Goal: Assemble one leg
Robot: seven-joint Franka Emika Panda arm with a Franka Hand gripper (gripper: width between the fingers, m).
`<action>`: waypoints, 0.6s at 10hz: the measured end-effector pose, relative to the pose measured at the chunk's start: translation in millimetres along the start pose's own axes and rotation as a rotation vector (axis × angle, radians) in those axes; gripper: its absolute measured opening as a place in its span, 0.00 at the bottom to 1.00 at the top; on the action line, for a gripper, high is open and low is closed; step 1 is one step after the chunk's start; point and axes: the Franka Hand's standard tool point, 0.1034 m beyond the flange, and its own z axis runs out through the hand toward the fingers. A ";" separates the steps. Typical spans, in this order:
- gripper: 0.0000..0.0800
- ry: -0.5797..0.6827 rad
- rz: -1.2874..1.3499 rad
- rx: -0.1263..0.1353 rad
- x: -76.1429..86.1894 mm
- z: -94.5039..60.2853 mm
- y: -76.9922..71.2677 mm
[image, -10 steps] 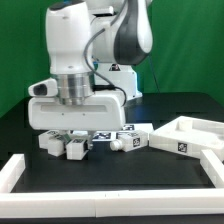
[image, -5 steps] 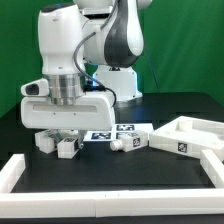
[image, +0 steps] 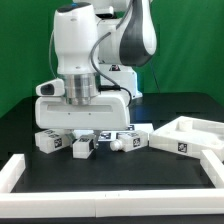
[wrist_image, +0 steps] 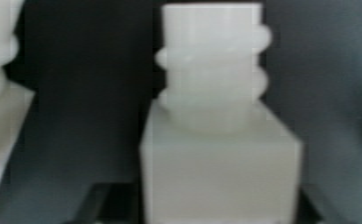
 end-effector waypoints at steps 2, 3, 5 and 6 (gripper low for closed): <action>0.61 -0.004 0.015 0.006 -2.5 0.8 -15.4; 0.77 -0.006 0.015 0.011 -2.4 -1.6 -23.4; 0.81 -0.024 0.019 0.040 2.5 -20.9 -25.3; 0.81 -0.031 0.026 0.058 7.1 -36.6 -19.4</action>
Offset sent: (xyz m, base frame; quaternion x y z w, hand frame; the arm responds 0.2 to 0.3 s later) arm -0.0010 0.0120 0.0198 -0.0134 -0.0134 0.0267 0.9995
